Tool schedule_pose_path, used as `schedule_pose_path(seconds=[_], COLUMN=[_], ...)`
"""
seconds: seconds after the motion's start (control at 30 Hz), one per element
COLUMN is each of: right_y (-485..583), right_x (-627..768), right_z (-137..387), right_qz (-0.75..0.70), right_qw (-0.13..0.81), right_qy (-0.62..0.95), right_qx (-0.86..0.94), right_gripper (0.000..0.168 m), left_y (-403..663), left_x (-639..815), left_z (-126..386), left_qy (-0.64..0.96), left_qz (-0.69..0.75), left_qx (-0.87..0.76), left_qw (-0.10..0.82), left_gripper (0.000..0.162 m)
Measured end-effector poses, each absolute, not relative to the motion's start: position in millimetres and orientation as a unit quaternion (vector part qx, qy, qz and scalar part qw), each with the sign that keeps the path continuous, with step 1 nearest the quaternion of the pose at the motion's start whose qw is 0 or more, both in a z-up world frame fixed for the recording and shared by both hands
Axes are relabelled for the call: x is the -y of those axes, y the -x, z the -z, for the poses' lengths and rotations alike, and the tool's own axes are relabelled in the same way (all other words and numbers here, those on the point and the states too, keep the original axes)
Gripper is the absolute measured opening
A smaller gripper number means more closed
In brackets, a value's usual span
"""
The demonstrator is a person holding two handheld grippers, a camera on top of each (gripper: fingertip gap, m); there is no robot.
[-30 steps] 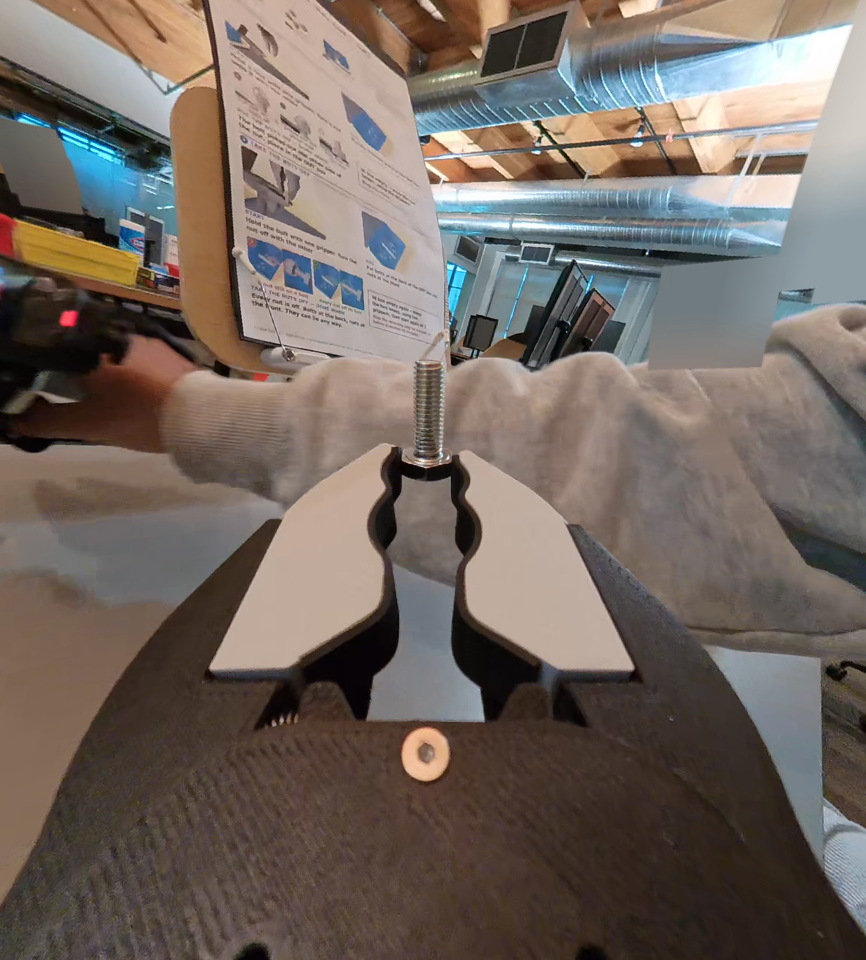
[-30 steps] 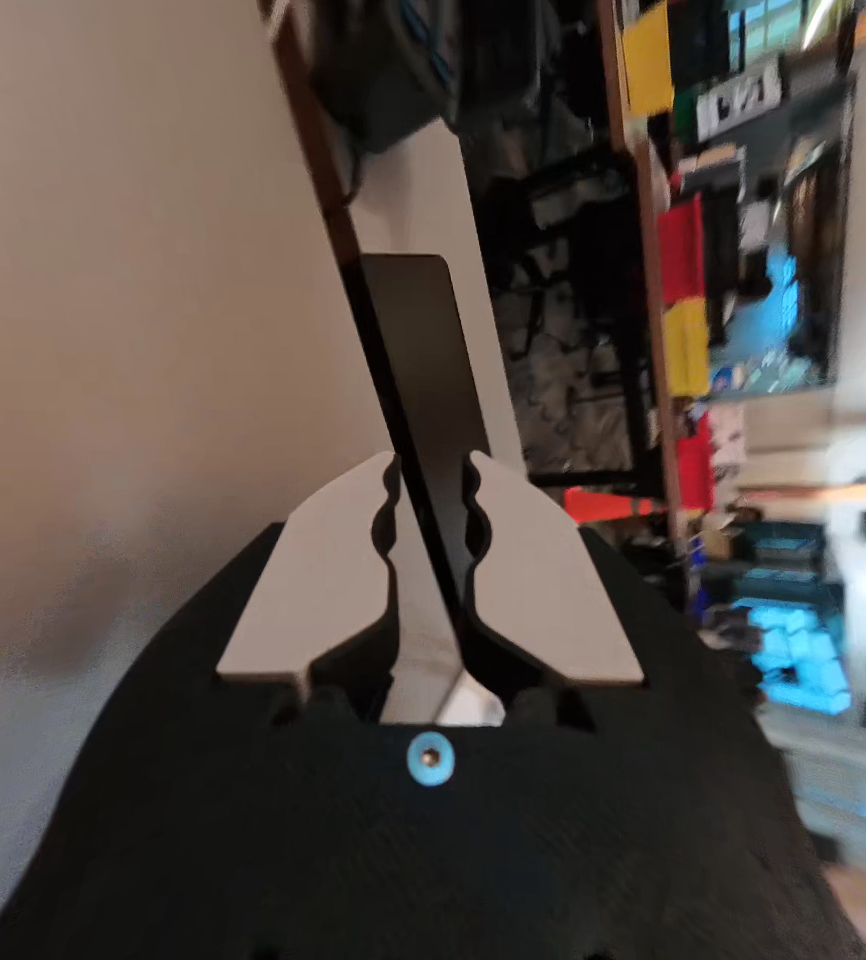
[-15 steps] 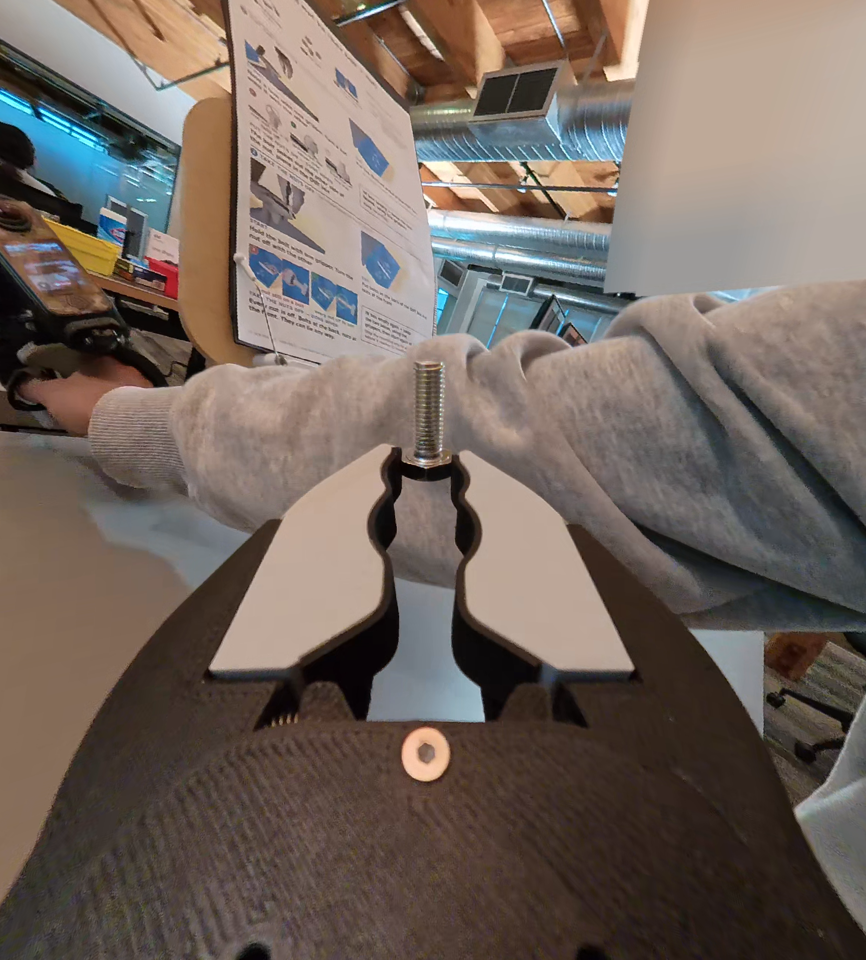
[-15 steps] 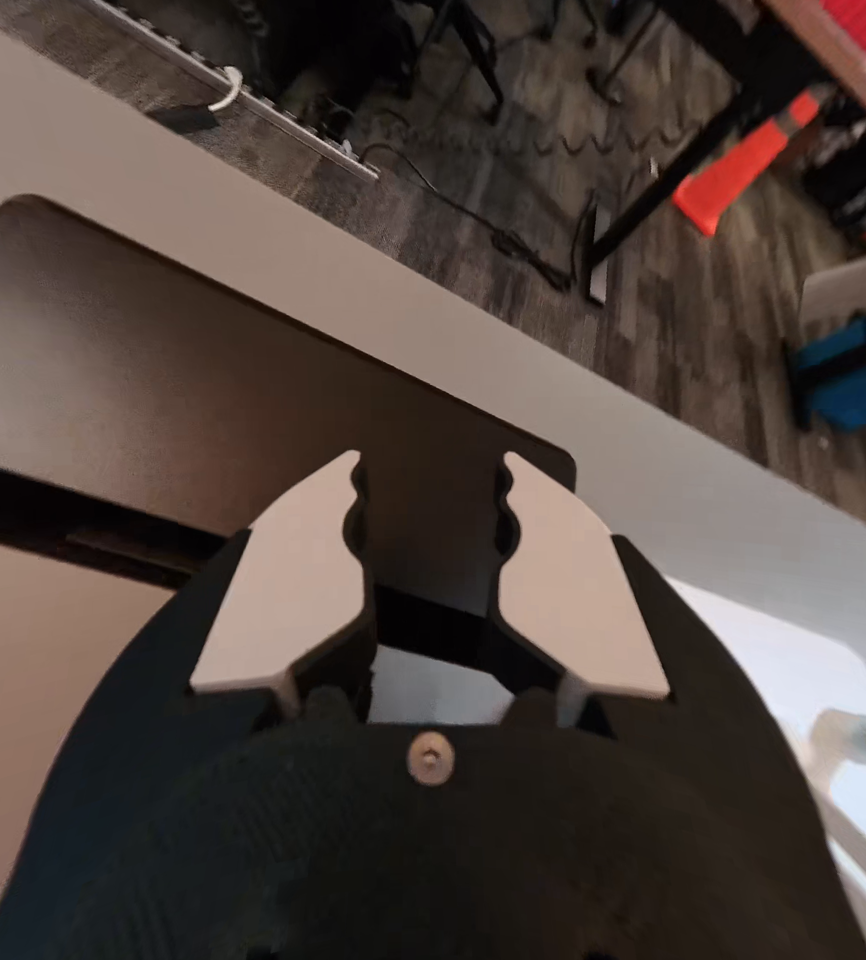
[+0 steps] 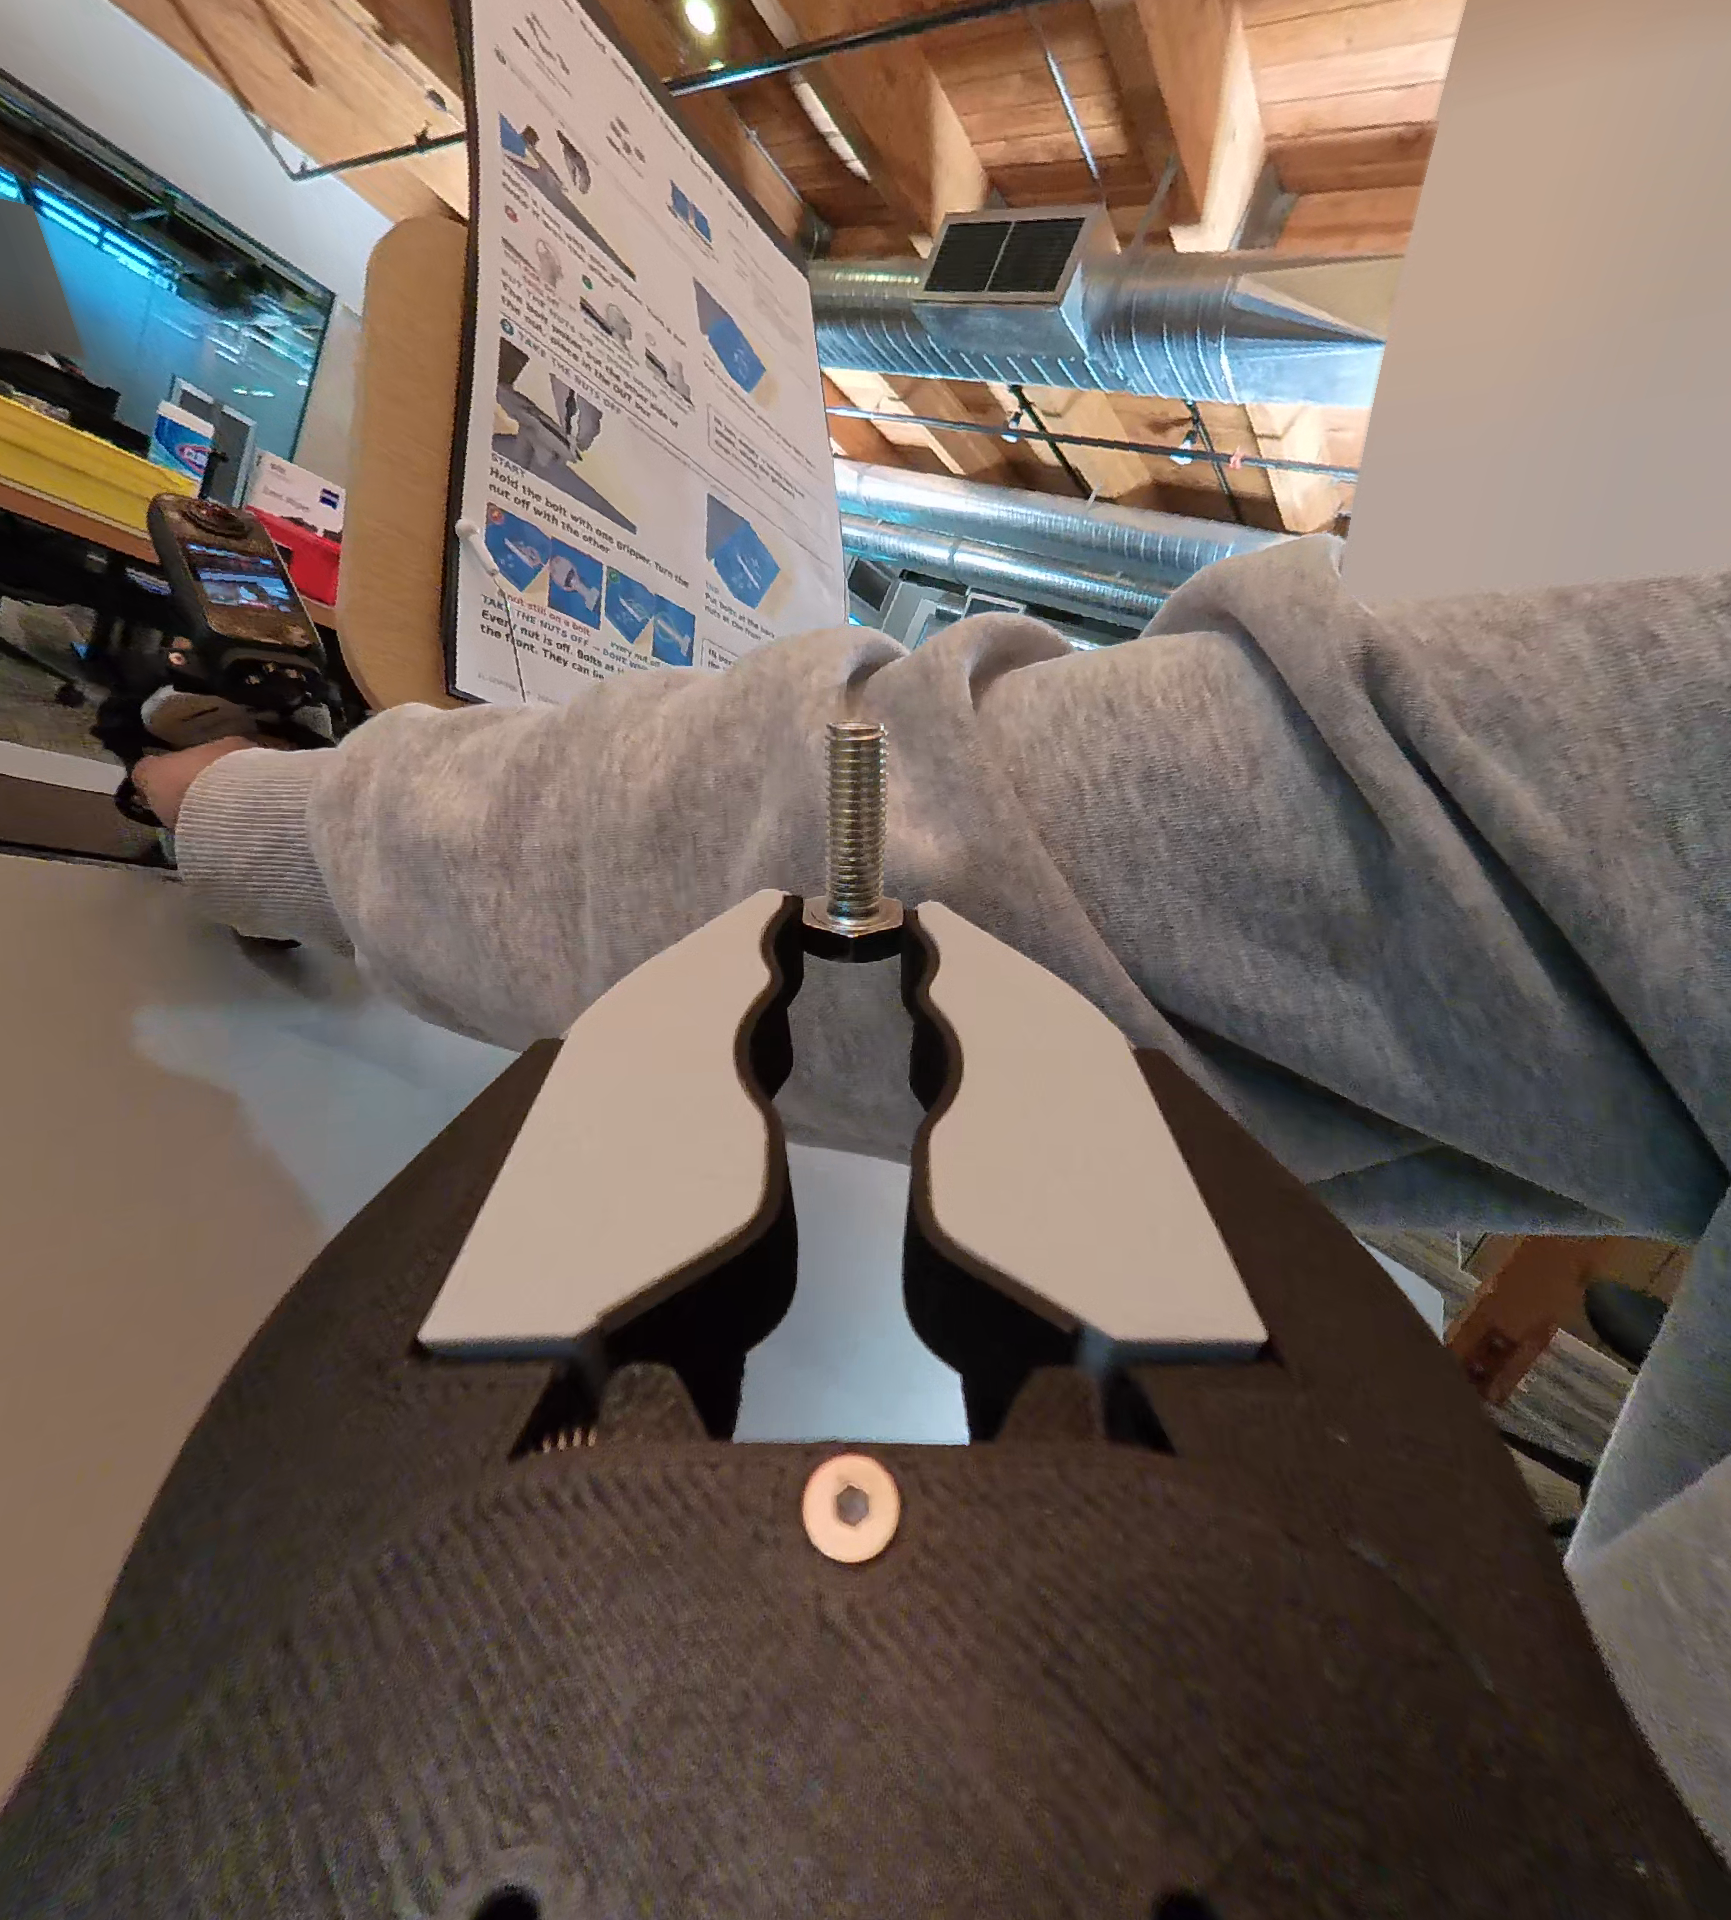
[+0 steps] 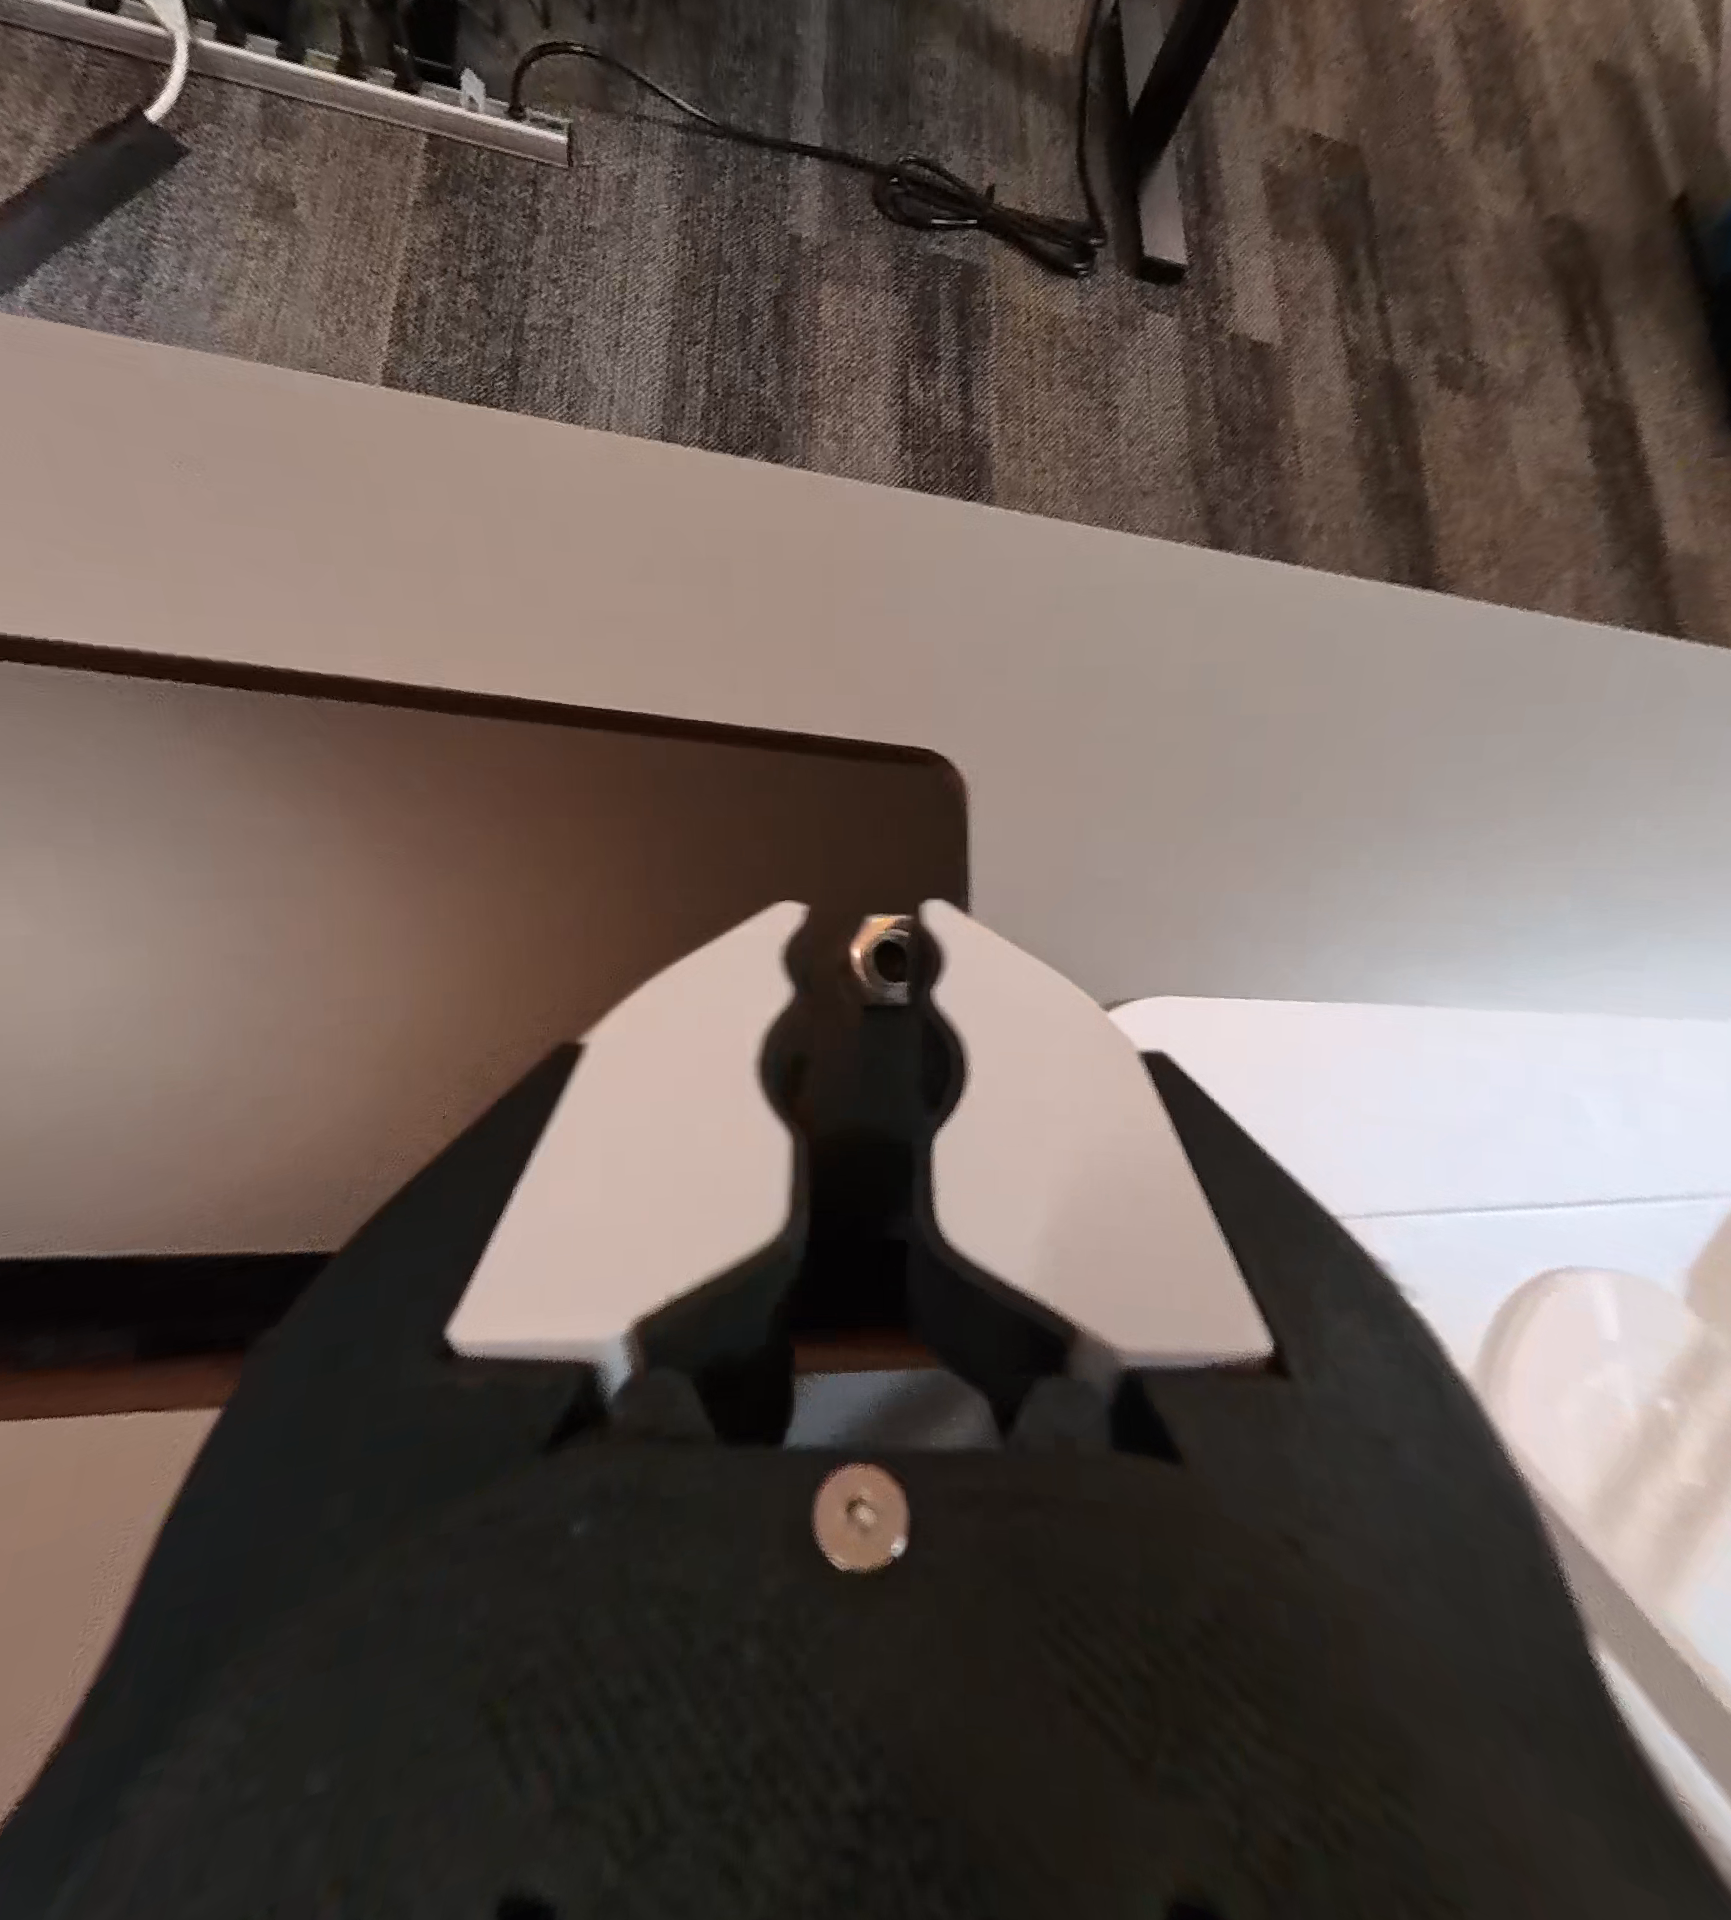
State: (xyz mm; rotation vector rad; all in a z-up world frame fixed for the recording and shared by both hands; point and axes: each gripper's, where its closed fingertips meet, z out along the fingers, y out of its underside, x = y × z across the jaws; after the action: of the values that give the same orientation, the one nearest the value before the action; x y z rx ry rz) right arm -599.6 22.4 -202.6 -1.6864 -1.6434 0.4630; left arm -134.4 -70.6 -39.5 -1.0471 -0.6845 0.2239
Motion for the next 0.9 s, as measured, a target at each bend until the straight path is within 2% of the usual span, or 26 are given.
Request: schedule_pose_path(seconds=[0.03, 0.27, 0.53, 0.63, 0.73, 0.83, 0.9], right_y=[598, 600, 601, 603, 603, 601, 602], right_x=[-24, 36, 26, 10, 4, 9, 7], right_z=[202, 188, 172, 172, 181, 187, 190], right_qz=[-0.180, -0.295, -0.293, -0.293, -0.305, -0.338, -0.339], right_qw=[0.367, 0.316, 0.339, 0.344, 0.297, 0.233, 0.222], right_qy=[0.648, 0.535, 0.507, 0.529, 0.565, 0.589, 0.594], right_qx=[0.642, 0.726, 0.736, 0.719, 0.706, 0.696, 0.695], right_gripper=[0.004, 0.001, 0.001, 0.010, 0.022, 0.022, 0.021], left_y=[135, 134, 134, 133, 132, 134, 136], left_x=[71, 67, 66, 66, 67, 71, 74], left_z=[39, 41, 41, 40, 39, 38, 37], left_qy=[0.488, 0.490, 0.489, 0.486, 0.479, 0.458, 0.449], left_qz=[-0.103, -0.092, -0.084, -0.078, -0.068, -0.041, -0.035], left_qx=[0.320, 0.320, 0.319, 0.318, 0.319, 0.328, 0.333], left_qw=[0.805, 0.806, 0.807, 0.810, 0.815, 0.825, 0.829], left_gripper=[0.018, 0.018, 0.018, 0.018, 0.018, 0.018, 0.018])
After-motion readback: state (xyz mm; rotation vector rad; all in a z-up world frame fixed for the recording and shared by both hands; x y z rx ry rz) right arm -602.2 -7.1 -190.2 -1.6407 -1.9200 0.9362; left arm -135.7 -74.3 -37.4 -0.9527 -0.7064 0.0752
